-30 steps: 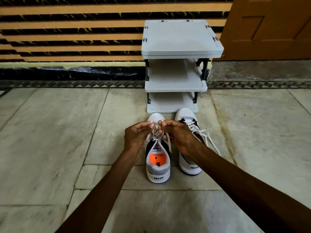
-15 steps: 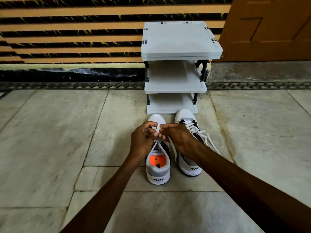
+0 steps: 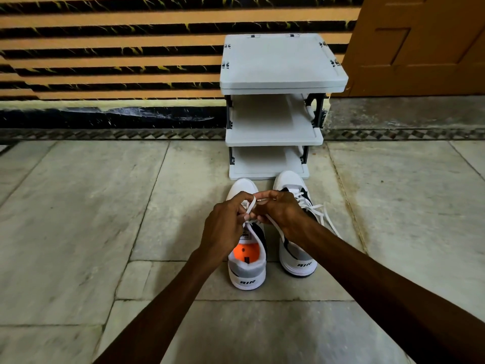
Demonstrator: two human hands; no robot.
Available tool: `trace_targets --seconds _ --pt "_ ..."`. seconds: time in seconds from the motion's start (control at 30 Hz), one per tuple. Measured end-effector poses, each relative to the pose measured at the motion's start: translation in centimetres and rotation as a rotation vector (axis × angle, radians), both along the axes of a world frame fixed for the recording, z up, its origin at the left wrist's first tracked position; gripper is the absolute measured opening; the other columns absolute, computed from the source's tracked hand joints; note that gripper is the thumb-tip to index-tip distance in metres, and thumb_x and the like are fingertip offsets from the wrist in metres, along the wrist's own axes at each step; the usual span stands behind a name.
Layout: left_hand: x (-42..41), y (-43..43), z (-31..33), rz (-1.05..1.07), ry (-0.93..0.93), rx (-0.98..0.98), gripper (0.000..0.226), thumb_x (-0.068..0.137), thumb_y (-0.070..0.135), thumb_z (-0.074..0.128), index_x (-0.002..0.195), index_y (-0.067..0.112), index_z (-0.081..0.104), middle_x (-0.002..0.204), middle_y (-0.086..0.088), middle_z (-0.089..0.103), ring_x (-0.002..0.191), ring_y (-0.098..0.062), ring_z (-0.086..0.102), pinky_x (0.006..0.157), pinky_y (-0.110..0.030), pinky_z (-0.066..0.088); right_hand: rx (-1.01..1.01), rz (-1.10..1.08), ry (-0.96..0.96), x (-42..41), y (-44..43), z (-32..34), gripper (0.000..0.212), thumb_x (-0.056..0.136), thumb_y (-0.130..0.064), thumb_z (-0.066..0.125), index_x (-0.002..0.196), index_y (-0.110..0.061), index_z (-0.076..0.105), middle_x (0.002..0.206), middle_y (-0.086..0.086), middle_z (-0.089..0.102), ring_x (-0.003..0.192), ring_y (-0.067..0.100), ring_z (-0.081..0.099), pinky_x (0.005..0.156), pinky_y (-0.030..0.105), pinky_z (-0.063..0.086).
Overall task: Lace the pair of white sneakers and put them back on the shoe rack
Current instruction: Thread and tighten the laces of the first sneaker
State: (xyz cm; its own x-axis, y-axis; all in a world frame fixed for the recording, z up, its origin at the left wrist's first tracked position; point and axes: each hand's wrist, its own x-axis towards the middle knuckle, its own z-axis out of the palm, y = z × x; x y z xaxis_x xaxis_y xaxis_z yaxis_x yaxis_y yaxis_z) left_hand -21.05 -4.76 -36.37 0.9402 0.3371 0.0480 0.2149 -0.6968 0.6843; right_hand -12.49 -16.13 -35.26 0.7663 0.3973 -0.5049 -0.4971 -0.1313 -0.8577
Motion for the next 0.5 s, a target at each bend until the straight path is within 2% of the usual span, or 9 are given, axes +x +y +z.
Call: trace_targets --seconds 0.13,0.23,0.37,0.5 --pt "0.1 0.2 -0.4 0.002 0.013 0.058 0.035 0.090 0.017 0.058 0.122 0.032 0.056 0.096 -0.004 0.073 0.088 -0.027 0.067 0.077 -0.040 0.057 0.000 0.055 -0.002 0.1 -0.1 -0.2 0.038 0.082 0.011 0.060 0.116 -0.007 0.058 0.084 0.012 0.067 0.066 0.017 0.064 0.053 0.022 0.050" --pt "0.2 0.5 -0.8 -0.006 0.054 0.059 0.036 0.091 0.023 0.058 0.123 0.038 0.052 0.102 -0.002 0.072 0.093 -0.025 0.067 0.082 -0.040 0.057 0.064 0.080 0.040 0.1 -0.2 -0.5 0.041 0.083 0.009 0.061 0.121 -0.007 0.055 0.084 0.012 0.068 0.066 0.018 0.064 0.059 0.025 0.049" --pt "0.3 0.9 -1.1 -0.002 0.020 0.065 0.034 0.088 0.024 0.060 0.116 0.042 0.054 0.099 0.004 0.073 0.091 -0.021 0.068 0.080 -0.038 0.057 0.068 0.084 0.076 0.2 0.0 -0.9 0.042 0.082 -0.006 0.071 0.122 -0.006 0.057 0.091 0.014 0.070 0.067 0.017 0.062 0.053 0.022 0.046" --pt "0.4 0.9 -1.4 -0.019 0.005 0.092 0.037 0.086 0.022 0.061 0.114 0.043 0.049 0.091 0.004 0.072 0.085 -0.023 0.068 0.073 -0.041 0.056 0.071 0.080 0.103 0.3 0.5 -1.6 0.047 0.082 -0.007 0.072 0.125 0.001 0.055 0.087 0.016 0.067 0.059 0.015 0.058 0.042 0.017 0.043"
